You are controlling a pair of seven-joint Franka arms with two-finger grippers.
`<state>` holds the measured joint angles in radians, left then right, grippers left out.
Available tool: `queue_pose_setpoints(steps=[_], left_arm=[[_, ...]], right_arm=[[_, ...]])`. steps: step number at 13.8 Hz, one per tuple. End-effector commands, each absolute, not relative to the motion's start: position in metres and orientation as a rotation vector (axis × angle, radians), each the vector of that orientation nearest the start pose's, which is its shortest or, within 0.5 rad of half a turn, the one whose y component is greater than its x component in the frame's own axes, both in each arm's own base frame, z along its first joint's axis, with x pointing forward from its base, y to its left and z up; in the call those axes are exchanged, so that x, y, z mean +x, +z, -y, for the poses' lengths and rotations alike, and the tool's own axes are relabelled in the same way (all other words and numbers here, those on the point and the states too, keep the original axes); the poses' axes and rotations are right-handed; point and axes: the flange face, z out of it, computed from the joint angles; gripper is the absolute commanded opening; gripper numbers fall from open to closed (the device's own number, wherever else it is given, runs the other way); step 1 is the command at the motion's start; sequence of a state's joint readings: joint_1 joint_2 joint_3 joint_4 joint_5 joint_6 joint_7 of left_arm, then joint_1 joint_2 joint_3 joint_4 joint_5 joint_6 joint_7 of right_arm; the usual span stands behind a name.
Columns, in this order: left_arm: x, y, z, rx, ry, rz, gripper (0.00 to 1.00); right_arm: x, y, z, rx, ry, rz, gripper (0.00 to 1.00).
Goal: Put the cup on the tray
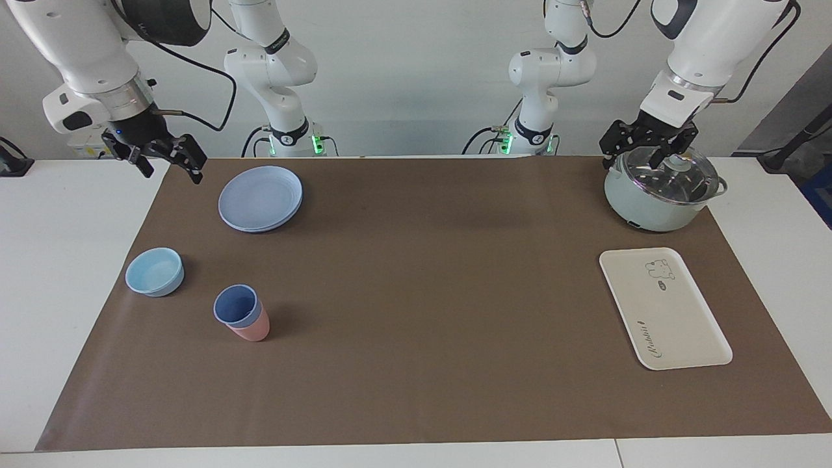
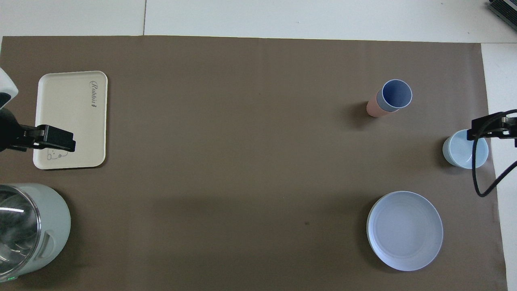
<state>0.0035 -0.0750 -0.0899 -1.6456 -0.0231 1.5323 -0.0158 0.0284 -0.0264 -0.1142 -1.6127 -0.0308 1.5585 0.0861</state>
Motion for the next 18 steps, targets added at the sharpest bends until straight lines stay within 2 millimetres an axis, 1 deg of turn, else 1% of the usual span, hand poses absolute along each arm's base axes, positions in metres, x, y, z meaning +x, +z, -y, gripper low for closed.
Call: queue_pose_setpoints(steps=[1, 7, 10, 11, 12, 13, 14, 16, 17, 18], left_arm=[[0.516, 0.627, 0.047, -3.166, 0.046, -0.119, 1.0], [0.516, 0.627, 0.044, -3.167, 0.046, -0.111, 1.0], [0.516, 0.627, 0.048, -3.166, 0.051, -0.121, 1.0], [0.515, 0.627, 0.047, -3.166, 0.053, -0.124, 1.0], [0.516, 0.628, 0.049, -3.166, 0.049, -0.124, 1.0], [0.516, 0.627, 0.051, -3.166, 0.051, -0.128, 1.0], [0.516, 0.627, 0.051, -3.166, 0.046, -0.124, 1.0], [0.515, 0.627, 0.051, -3.165, 0.058, -0.126, 1.0], [0.515, 0.627, 0.051, -3.165, 0.058, -0.126, 1.0], [0.514, 0.627, 0.051, -3.165, 0.063, -0.126, 1.0]], right_arm=[[0.538, 0.621, 0.049, -3.16, 0.056, -0.248, 1.0], [0.538, 0.619, 0.052, -3.157, 0.047, -0.26, 1.0], [0.54, 0.619, 0.053, -3.16, 0.018, -0.225, 1.0], [0.544, 0.617, 0.055, -3.165, -0.039, -0.161, 1.0], [0.547, 0.616, 0.06, -3.17, -0.112, -0.06, 1.0], [0.55, 0.61, 0.069, -3.175, -0.199, 0.045, 1.0], [0.554, 0.601, 0.073, -3.179, -0.286, 0.182, 1.0], [0.56, 0.586, 0.082, -3.161, -0.38, 0.572, 1.0], [0.561, 0.574, 0.097, -3.098, -0.406, 0.72, 1.0], [0.562, 0.559, 0.115, -3.0, -0.501, 0.83, 1.0]])
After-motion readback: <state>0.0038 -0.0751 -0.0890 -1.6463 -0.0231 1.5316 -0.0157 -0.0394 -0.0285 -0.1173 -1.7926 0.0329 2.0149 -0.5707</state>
